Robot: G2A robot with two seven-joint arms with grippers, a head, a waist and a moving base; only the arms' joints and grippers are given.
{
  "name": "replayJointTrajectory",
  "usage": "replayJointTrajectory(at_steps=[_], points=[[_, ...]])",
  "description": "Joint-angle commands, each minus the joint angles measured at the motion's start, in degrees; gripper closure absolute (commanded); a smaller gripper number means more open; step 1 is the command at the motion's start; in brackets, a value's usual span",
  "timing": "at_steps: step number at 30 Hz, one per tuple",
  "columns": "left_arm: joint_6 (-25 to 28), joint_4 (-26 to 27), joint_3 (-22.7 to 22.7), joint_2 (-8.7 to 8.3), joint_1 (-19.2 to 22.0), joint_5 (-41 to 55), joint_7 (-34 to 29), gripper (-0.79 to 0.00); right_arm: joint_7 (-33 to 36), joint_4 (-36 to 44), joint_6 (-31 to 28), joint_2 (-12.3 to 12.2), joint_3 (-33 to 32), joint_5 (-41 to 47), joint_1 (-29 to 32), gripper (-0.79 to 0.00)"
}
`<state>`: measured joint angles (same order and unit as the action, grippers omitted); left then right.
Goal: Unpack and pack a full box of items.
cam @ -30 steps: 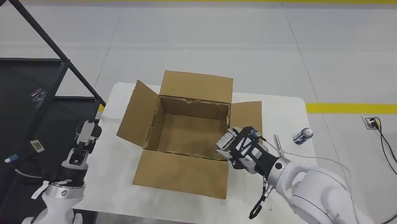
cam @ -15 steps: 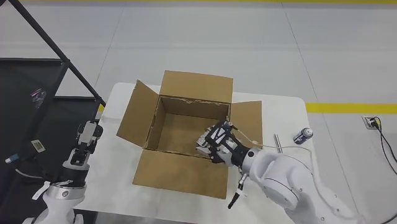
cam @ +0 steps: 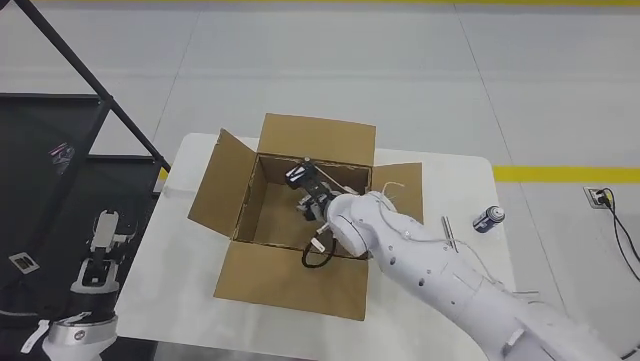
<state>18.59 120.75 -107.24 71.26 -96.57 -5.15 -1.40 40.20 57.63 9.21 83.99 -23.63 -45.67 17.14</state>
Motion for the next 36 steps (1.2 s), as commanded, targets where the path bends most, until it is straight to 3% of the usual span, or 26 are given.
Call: replayJointTrajectory(at_steps=[1,2,3,7,8,15,22,28,36], points=[[0.05,-0.03,0.24,0.05,-0.03,-0.12,-0.05,-0.785,-1.03,-5.29,-0.26,1.94,0.55,1.72,-0.44,0.000],[0.01,-0.01,0.44,0.07,0.03,-0.19,-0.13,-0.785,-1.62,-7.50,-0.19,2.76,0.77,2.10,-0.71,0.000],[0.02,0.03,0.60,0.09,0.13,-0.28,-0.25,-0.785,-1.95,-9.49,-0.06,3.54,1.15,2.09,-0.91,-0.068],[-0.14,-0.09,0.89,0.14,0.60,-0.36,-0.63,-0.785,-2.91,-15.53,-1.06,6.18,1.64,3.24,-1.41,-0.720],[-0.15,-0.17,0.94,0.14,0.76,-0.41,-0.79,-0.785,-3.35,-16.73,-1.31,6.67,1.60,3.41,-1.52,-0.785],[-0.63,-0.62,1.46,0.15,1.90,-0.76,-2.07,-0.785,-6.13,-19.42,-2.36,8.60,0.41,3.32,-2.10,-0.785],[-1.12,-0.93,1.66,0.13,3.27,-0.96,-2.95,-0.785,-7.71,-13.15,-1.71,7.17,-2.99,1.01,-0.99,-0.785],[-1.48,-1.47,2.30,0.13,4.36,-1.16,-3.69,-0.785,-7.33,3.51,-2.59,2.24,-9.49,-4.42,4.88,-0.785],[-2.21,-1.80,4.92,0.14,6.27,-2.49,-5.33,-0.785,-1.26,37.65,-4.63,-6.12,-24.73,-17.87,23.87,-0.785]])
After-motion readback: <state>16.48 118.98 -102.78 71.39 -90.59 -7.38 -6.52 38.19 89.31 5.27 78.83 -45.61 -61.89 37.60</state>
